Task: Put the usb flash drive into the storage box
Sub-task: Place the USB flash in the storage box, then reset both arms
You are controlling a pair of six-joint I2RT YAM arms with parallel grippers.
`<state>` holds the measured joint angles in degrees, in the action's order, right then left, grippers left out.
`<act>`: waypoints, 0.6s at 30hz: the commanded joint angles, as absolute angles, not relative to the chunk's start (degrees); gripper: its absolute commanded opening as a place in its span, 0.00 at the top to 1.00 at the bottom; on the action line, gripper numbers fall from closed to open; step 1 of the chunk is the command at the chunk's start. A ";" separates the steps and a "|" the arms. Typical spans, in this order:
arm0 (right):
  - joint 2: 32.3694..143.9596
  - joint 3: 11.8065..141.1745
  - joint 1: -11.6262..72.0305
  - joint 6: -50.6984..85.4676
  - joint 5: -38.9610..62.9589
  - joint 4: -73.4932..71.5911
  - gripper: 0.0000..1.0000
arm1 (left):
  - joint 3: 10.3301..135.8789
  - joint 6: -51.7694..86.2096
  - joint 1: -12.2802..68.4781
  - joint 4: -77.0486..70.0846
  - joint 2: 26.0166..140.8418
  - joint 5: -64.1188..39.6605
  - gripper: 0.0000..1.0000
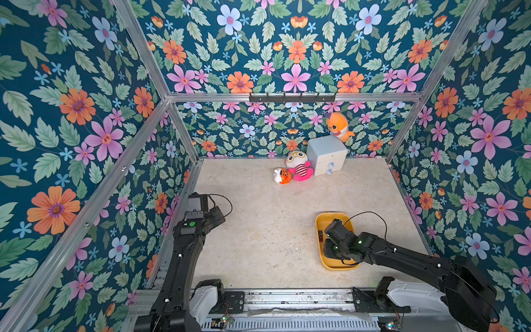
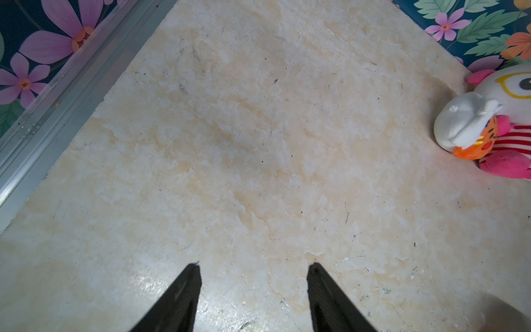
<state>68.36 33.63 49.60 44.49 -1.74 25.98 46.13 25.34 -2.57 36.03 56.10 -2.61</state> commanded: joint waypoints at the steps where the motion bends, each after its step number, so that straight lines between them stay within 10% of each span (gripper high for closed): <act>1: 68.61 34.66 49.65 44.72 -2.75 26.43 0.60 | 46.49 24.79 -2.55 36.12 55.31 -2.11 0.34; 12: 60.06 50.08 49.07 31.00 -20.88 36.82 0.32 | 47.81 26.37 -1.30 27.63 50.45 -0.91 0.18; 18: 45.60 37.69 43.81 11.22 -38.68 9.00 0.06 | 38.92 19.50 11.28 3.67 49.36 18.24 0.03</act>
